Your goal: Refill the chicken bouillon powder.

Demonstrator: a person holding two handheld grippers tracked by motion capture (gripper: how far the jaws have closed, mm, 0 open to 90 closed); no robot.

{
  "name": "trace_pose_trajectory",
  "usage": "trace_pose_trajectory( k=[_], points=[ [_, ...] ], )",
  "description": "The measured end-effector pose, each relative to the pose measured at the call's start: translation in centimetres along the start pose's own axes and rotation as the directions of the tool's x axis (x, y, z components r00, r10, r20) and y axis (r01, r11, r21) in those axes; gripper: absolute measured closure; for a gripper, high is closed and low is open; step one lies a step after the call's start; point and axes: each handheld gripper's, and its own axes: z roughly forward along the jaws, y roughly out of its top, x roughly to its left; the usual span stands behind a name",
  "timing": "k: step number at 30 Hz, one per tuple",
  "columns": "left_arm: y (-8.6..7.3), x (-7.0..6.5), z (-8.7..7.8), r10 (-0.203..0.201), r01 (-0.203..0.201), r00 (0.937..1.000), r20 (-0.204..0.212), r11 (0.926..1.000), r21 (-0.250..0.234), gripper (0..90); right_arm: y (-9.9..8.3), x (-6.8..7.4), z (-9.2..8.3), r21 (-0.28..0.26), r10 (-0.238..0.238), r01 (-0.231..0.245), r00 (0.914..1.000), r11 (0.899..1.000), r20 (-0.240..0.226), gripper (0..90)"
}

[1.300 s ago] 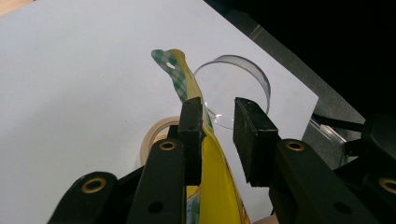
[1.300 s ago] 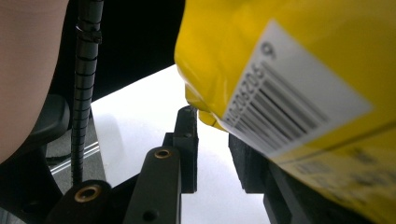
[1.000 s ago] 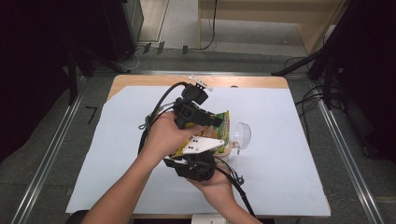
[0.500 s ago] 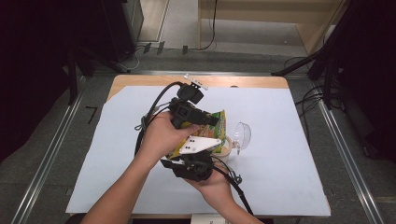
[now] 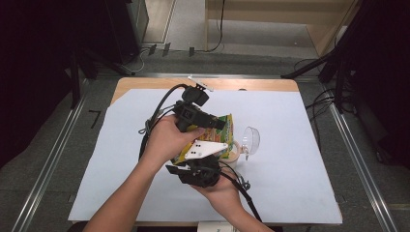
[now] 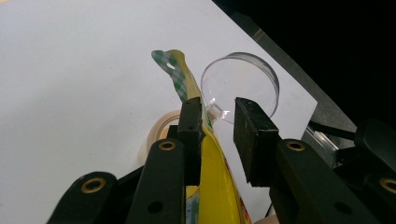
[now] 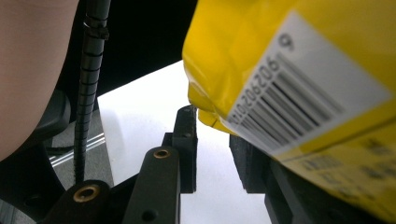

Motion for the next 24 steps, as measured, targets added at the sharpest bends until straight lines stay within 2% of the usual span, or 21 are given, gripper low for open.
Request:
trace_pose_trajectory(
  k=[2, 9, 16, 24],
  points=[
    [0.02, -0.03, 0.01, 0.0, 0.0, 0.9999, -0.011, 1.0, 0.001, 73.8, 0.04, 0.0, -0.07, 0.003, -0.002, 0.002, 1.0, 1.0, -0.003, 73.4],
    [0.03, 0.27, 0.05, -0.017, 0.017, 0.9999, 0.003, 0.9998, 0.008, 73.6, 0.04, 0.14, -0.04, 0.008, -0.001, 0.001, 1.0, 1.0, -0.004, 72.0],
    [-0.05, -0.2, -0.04, -0.004, 0.004, 1.0, -0.003, 1.0, 0.003, 73.4, -0.1, 0.17, 0.03, -0.009, -0.019, 0.019, 0.9997, 1.0, 0.014, 74.8],
    [-0.1, -0.58, 0.07, 0.013, -0.013, 0.9999, -0.008, 0.9999, 0.006, 73.4, -0.37, -0.08, 0.09, -0.02, -0.015, 0.015, 0.9999, 1.0, 0.003, 77.0]
  ],
)
